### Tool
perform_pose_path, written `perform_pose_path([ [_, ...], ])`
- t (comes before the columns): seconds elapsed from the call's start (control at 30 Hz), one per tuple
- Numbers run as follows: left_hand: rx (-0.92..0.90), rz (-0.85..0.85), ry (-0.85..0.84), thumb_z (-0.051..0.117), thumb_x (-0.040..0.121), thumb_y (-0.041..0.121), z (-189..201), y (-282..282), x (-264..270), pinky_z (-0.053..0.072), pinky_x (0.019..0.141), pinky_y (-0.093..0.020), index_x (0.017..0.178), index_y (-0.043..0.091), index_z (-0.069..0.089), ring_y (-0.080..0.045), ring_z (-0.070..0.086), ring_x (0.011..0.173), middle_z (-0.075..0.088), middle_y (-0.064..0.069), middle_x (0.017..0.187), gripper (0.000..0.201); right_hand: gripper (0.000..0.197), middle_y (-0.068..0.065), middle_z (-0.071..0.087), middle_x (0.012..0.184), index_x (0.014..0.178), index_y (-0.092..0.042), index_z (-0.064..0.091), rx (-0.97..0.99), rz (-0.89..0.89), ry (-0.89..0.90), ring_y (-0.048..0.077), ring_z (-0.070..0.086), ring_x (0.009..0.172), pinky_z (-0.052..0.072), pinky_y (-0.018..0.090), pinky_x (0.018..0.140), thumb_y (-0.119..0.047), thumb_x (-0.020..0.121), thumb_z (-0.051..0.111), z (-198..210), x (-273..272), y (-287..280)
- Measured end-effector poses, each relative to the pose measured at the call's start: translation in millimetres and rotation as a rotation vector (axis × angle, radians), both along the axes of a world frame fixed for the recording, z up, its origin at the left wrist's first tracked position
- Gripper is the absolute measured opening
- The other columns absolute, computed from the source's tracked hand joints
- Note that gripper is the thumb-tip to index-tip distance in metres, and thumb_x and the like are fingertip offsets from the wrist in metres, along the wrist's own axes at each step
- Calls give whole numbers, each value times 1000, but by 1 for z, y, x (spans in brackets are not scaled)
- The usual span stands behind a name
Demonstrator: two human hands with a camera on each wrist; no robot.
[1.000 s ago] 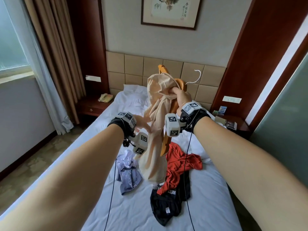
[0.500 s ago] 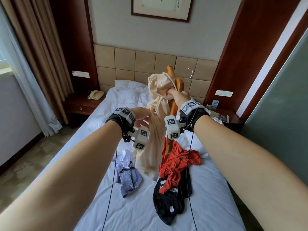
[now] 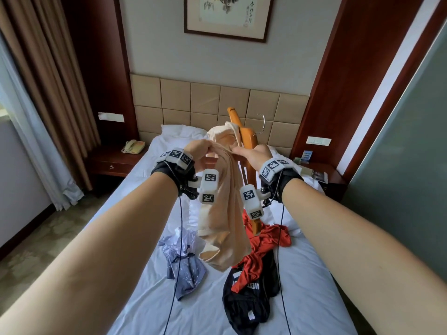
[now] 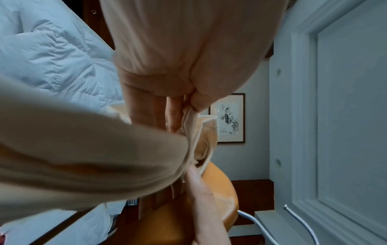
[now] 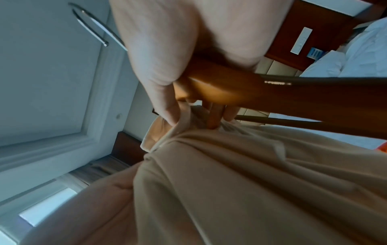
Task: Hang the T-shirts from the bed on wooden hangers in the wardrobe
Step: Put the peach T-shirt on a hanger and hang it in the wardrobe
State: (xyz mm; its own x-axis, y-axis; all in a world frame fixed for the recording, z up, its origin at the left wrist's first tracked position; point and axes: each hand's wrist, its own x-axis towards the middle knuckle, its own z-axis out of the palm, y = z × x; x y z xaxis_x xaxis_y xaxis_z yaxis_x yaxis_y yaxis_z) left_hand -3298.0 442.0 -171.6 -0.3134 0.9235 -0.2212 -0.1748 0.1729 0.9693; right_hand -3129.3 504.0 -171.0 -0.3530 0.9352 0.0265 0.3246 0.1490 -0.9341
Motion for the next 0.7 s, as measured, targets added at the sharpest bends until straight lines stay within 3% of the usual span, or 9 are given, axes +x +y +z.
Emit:
perform_pose_path([
  [0.07,13,46,-8,37,101,11,0,0,1,57,55,-32,94,9,56,-24,65,76,61,-4,84,21,20,-4,68,71,77,-19,68,37,11,12,8,64,65,43,10,46,-36,83,79,-4,0,0],
  [0.13,18,60,-23,36,101,12,0,0,3,57,60,-35,95,9,57,-24,64,77,62,-6,84,22,21,-4,68,76,83,-18,68,74,31,-17,9,65,70,45,11,52,-37,83,78,-6,-1,-3],
  [0.2,23,48,-18,34,102,12,1,0,4,56,59,-33,92,7,59,-23,65,74,65,-7,83,27,37,-1,69,80,92,-14,69,83,54,-48,14,66,77,52,20,65,-46,78,80,-7,-4,-5],
  [0.27,34,60,-4,34,103,11,5,-2,6,53,50,-28,88,6,58,-20,63,65,65,-6,75,28,67,3,70,83,100,-9,69,68,93,-57,20,69,85,60,34,79,-62,62,84,-7,-8,-12],
  [0.33,52,112,-12,36,103,10,9,-1,7,51,44,-26,98,5,54,-21,62,66,62,-6,75,19,79,8,71,86,101,-4,69,14,150,-68,28,72,92,61,44,83,-63,51,87,-9,-12,-16],
  [0.4,75,116,-41,39,103,11,13,-3,8,54,46,-29,109,6,50,-24,63,74,59,-9,86,14,56,11,72,86,94,-5,68,-17,195,-90,30,72,89,62,43,79,-44,60,92,-9,-14,-21],
  [0.5,98,36,-28,41,104,15,12,-6,6,60,71,-41,101,5,57,-28,67,83,66,-15,96,19,27,8,68,82,84,-10,65,0,64,-145,26,67,82,54,35,72,-22,73,86,-10,-18,-20],
  [0.6,77,-13,44,54,98,13,4,-11,-2,57,89,-47,97,4,63,-29,66,87,66,-17,98,12,20,6,64,76,77,-12,62,-50,-37,-91,26,63,79,48,34,71,-17,75,81,-10,-23,-21],
  [0.7,-19,-21,131,61,96,17,-8,-15,-11,54,89,-41,101,5,61,-26,59,91,62,-13,101,13,24,0,62,72,74,-14,58,-123,-120,36,22,62,75,51,31,74,-17,73,82,-7,-24,-19],
])
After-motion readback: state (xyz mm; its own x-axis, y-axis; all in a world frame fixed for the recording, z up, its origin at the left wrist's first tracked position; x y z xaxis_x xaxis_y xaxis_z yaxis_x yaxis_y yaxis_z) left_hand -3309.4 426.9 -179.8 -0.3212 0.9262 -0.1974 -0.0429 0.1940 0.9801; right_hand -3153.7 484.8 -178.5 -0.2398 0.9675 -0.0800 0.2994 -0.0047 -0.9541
